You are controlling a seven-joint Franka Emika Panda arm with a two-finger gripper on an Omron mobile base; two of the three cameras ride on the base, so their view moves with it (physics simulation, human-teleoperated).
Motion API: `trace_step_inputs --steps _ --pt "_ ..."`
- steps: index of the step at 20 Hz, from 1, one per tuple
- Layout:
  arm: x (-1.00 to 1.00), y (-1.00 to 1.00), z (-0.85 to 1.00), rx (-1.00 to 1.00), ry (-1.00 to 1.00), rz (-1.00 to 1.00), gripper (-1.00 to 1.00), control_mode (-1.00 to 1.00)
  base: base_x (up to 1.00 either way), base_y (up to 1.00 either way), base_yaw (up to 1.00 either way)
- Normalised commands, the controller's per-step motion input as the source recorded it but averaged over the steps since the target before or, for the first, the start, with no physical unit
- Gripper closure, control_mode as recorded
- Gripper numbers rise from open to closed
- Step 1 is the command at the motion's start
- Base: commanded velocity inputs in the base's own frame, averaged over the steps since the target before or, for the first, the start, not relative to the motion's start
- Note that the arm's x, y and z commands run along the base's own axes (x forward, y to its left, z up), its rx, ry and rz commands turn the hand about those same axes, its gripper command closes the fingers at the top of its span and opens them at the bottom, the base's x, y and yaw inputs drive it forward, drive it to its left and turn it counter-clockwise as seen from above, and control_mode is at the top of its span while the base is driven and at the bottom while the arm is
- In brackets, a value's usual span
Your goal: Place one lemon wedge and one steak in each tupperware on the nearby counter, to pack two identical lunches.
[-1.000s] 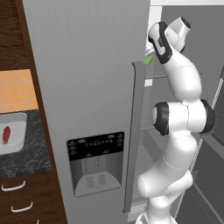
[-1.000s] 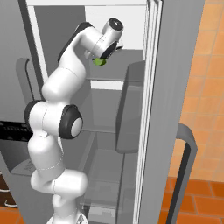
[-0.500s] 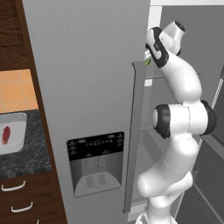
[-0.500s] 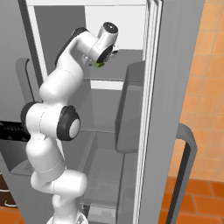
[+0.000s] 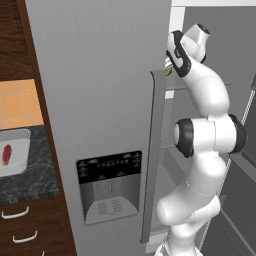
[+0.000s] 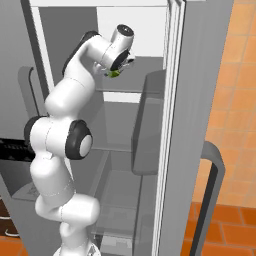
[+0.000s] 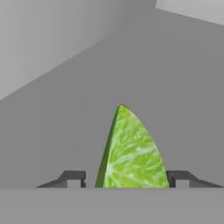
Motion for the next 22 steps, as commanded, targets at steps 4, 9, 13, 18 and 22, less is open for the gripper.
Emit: trace_step_inputs --steps 4,9,13,18,22 --pt "-0.25 0.10 -0.40 0.00 0.00 0.00 1.00 -1.00 0.00 0.00 0.00" --pt "-0.91 0.18 -0.25 -0.01 -0.16 0.00 1.00 -1.00 0.00 0.00 0.00" --pt "-1.00 0.06 -0.01 -0.06 -0.23 -0.02 1.00 -1.00 0.00 0.00 0.00" --pt "-1.00 0.18 -0.04 -0.06 -0.09 -0.06 1.00 -1.00 0.00 0.00 0.00" --pt "-1.00 0.22 0.03 -0.01 0.16 -0.12 1.00 -1.00 0.00 0.00 0.00"
